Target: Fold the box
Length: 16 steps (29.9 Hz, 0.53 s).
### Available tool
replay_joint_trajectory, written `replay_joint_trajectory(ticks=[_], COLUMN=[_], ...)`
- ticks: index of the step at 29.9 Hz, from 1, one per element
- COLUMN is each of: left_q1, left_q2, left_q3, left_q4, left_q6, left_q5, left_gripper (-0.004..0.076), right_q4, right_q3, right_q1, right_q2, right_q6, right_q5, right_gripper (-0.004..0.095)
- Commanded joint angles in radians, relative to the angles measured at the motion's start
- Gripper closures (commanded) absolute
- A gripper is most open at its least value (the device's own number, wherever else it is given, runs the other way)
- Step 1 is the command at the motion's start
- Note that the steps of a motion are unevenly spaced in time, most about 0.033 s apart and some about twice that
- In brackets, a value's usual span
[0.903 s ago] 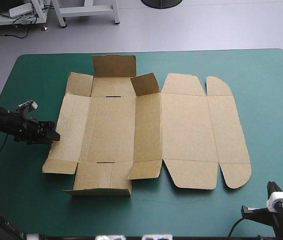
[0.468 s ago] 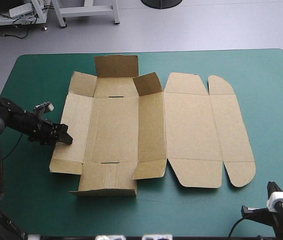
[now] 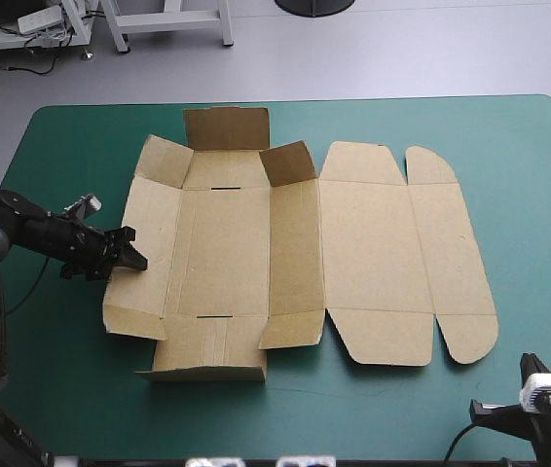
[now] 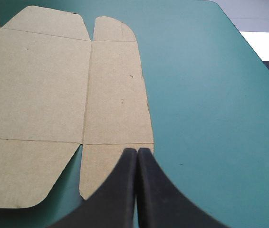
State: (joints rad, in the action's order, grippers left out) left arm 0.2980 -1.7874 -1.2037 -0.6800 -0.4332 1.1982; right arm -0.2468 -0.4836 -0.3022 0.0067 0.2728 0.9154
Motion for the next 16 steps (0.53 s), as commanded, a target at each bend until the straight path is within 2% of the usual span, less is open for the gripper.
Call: replay_joint_trajectory(ticks=[1, 5, 7, 10, 12, 16], left_q1=[-0.006, -0.023, -0.046, -0.065, -0.065, -0.065], left_q2=[0.042, 0.042, 0.042, 0.042, 0.042, 0.048], left_q3=[-0.015, 0.035, 0.071, 0.078, 0.068, 0.05], left_q4=[-0.058, -0.058, -0.062, -0.058, -0.07, -0.075], left_q6=[0.027, 0.029, 0.026, 0.022, -0.002, -0.024], left_q5=[0.091, 0.091, 0.078, 0.042, 0.046, 0.052], left_gripper=[0.0392, 0.0418, 0.0468, 0.0598, 0.0733, 0.0729], right_q4=[-0.009, -0.009, -0.009, -0.009, -0.009, -0.009], right_q3=[-0.022, -0.022, -0.022, -0.022, -0.022, -0.022], right_q1=[-0.001, -0.001, -0.001, -0.001, -0.001, -0.001], right_q2=[0.022, 0.022, 0.022, 0.022, 0.022, 0.022], right_q6=[0.005, 0.005, 0.005, 0.005, 0.005, 0.005], right_q5=[-0.069, -0.069, -0.069, -0.069, -0.069, -0.069], right_gripper=[0.0928, 0.0928, 0.0928, 0.0928, 0.0928, 0.0928])
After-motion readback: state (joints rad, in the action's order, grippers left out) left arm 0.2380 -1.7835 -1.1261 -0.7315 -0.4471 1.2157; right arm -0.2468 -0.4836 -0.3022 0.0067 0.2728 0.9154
